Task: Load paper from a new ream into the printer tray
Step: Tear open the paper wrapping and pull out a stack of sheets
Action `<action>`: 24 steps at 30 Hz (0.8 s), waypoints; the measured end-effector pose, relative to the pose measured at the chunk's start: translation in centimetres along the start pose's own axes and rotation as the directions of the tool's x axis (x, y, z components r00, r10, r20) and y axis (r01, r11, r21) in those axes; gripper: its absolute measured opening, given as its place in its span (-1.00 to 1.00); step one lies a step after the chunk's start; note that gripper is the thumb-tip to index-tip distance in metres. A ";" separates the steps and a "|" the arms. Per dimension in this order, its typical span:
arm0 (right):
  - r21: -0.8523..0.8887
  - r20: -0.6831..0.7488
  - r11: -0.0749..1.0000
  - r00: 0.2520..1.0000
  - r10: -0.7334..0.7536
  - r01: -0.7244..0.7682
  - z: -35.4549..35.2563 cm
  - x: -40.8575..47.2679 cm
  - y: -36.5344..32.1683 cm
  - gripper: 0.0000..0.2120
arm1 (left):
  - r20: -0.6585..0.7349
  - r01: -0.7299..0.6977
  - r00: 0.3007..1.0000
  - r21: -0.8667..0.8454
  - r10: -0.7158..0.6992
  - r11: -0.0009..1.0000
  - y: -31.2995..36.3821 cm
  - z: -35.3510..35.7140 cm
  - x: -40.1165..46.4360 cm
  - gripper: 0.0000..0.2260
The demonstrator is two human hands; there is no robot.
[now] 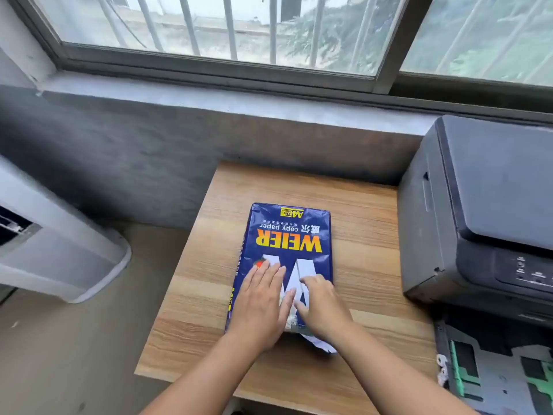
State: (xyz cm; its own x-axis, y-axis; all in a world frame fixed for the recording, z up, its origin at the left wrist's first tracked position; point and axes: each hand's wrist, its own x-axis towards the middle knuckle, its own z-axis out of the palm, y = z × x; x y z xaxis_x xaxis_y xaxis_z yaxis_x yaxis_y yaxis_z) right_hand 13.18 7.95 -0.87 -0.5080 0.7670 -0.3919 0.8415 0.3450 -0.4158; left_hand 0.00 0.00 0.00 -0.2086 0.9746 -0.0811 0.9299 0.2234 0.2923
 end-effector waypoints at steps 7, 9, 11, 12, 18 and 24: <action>0.043 0.029 0.999 0.999 -0.014 0.013 3.2 1.5 0.3 -0.75 | 0.124 -0.032 0.992 0.031 0.028 0.999 -3.3 5.0 1.0 -0.53; 0.068 0.000 0.997 1.000 -0.028 0.028 4.0 1.5 0.5 -0.81 | 0.150 -0.129 0.982 0.086 0.115 0.988 -4.4 6.0 0.7 -0.49; 0.108 -0.036 0.994 0.999 -0.013 0.017 4.9 1.6 0.7 -0.85 | 0.172 -0.152 0.975 0.065 0.140 0.986 -5.0 6.8 0.2 -0.44; 0.129 -0.047 0.992 0.999 -0.004 0.010 5.1 1.7 0.7 -0.89 | 0.160 -0.152 0.977 0.047 0.143 0.987 -5.3 7.1 0.0 -0.43; 0.166 -0.111 0.984 0.991 0.079 -0.060 5.9 2.8 0.6 -0.94 | 0.146 -0.156 0.978 0.036 0.149 0.987 -6.0 8.0 -0.1 -0.47; 0.030 -0.221 0.991 0.968 -0.119 0.129 6.6 2.5 1.4 -0.88 | 0.179 -0.132 0.977 0.079 0.116 0.988 -6.0 8.0 -0.5 -0.49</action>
State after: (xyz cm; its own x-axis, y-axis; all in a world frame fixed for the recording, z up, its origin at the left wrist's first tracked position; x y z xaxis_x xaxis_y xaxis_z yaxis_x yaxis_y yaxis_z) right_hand 11.87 6.77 -7.88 -0.5512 0.8211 -0.1484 0.7633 0.4244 -0.4871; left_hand -3.03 -1.91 -9.38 -0.0416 0.9754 -0.2163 0.9702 0.0912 0.2246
